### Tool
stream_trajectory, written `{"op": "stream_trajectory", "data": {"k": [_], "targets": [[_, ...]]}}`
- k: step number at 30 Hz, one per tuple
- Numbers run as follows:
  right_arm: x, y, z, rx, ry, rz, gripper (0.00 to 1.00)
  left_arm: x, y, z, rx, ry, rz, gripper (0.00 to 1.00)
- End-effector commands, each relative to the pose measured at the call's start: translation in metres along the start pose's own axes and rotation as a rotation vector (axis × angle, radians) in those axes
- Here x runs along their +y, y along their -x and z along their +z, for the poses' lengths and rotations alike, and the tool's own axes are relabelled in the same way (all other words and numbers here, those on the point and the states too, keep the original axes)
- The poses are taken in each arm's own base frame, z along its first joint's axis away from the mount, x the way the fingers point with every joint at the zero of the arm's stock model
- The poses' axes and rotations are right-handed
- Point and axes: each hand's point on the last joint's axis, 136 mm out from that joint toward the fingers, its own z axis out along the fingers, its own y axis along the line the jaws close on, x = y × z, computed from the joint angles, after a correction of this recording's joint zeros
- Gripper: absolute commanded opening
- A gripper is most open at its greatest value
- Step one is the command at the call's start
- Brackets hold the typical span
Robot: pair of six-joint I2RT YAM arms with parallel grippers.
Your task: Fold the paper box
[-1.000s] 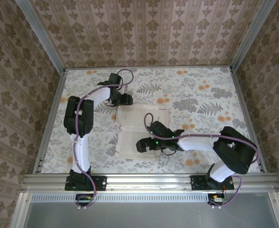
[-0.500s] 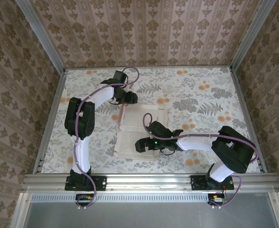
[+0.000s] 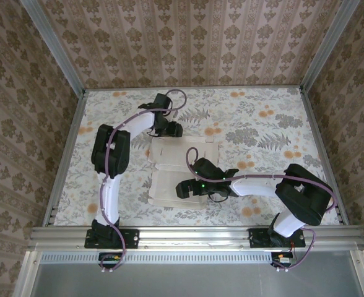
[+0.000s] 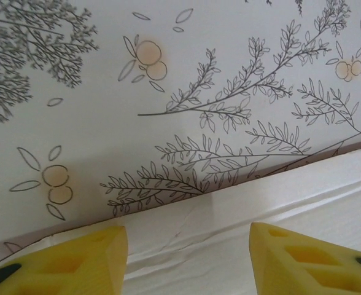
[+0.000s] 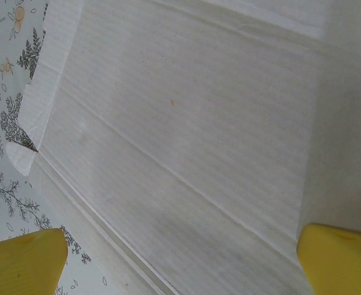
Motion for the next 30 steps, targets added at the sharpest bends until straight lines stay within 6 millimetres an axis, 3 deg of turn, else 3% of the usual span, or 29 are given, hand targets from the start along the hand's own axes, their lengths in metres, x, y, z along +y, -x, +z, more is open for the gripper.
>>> {"op": "stream_trajectory", "data": {"k": [1, 14, 30], "targets": [[-0.034, -0.047, 0.014, 0.158, -0.111, 0.033, 1.00, 0.010, 0.001, -0.017, -0.021, 0.080, 0.026, 0.55], [-0.035, -0.048, 0.014, 0.161, -0.117, 0.031, 1.00, 0.054, 0.003, -0.038, -0.076, 0.283, 0.013, 0.60], [-0.036, -0.048, 0.014, 0.162, -0.130, 0.025, 1.00, 0.054, -0.002, -0.021, -0.016, 0.210, -0.033, 0.64]]}}
